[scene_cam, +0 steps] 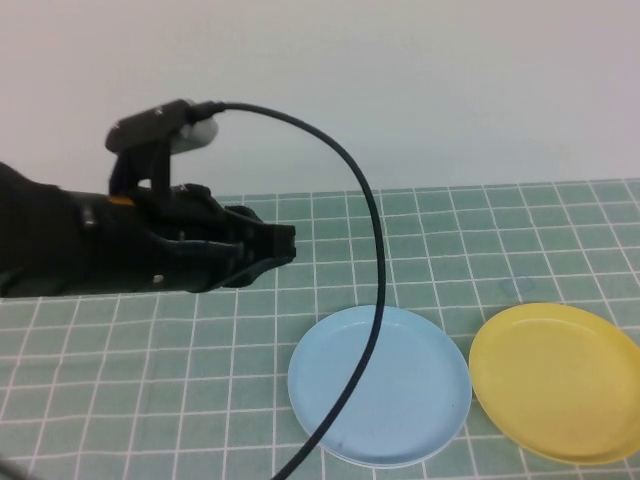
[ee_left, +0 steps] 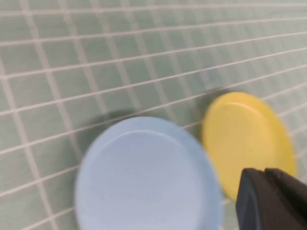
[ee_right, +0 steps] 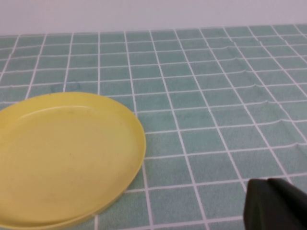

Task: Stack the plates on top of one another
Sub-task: Pick up the yellow plate

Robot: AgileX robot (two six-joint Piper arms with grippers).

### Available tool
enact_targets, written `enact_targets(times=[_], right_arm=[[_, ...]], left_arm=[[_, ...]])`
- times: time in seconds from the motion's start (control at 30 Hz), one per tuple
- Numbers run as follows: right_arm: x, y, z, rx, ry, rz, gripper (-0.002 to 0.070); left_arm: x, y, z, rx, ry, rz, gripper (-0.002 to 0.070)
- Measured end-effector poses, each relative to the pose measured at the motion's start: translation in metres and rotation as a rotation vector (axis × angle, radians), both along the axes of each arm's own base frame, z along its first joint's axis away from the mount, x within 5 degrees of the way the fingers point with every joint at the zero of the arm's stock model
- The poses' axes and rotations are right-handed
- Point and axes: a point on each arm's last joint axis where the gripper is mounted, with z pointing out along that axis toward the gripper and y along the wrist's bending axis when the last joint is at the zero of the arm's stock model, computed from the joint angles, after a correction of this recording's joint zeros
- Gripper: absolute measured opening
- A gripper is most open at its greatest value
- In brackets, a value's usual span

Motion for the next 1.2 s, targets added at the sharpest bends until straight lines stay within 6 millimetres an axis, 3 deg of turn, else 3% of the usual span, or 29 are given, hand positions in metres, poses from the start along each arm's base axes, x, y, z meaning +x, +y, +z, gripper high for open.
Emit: enact_targets(times=[0.13,0.33,0.47,0.57,0.7,0.8,0.93,1.07,1.2], right_arm=[[0.0,0.0,0.0,0.0,0.0,0.0,-0.0002],[0.0,0.0,0.0,0.0,0.0,0.0,-0.0002],[0.0,0.0,0.0,0.0,0.0,0.0,-0.0002],[0.0,0.0,0.0,0.0,0.0,0.0,-0.0002],[0.0,0.0,0.0,0.0,0.0,0.0,-0.0002],[0.0,0.0,0.0,0.0,0.0,0.0,-0.0002],[0.0,0.0,0.0,0.0,0.0,0.0,-0.0002],[0.0,0.0,0.0,0.0,0.0,0.0,-0.0002],[0.0,0.0,0.0,0.0,0.0,0.0,-0.0002]], left_arm=[[-0.024,0.007,0.024,-0.027,-0.026,-0.058,0.0],[-0.047,0.009,0.042,-0.128,0.012,-0.104,0.0],[-0.048,0.009,0.042,-0.132,0.019,-0.102,0.0],[-0.037,0.012,0.048,-0.107,-0.137,-0.052,0.0],[-0.027,0.021,0.048,0.07,-0.337,-0.046,0.0],[-0.024,0.038,0.04,0.207,-0.403,-0.012,0.0],[-0.029,0.063,0.042,0.173,-0.419,0.118,0.0],[-0.053,0.083,0.033,0.174,-0.445,0.183,0.0],[-0.081,0.105,0.026,0.117,-0.604,0.333,0.0]])
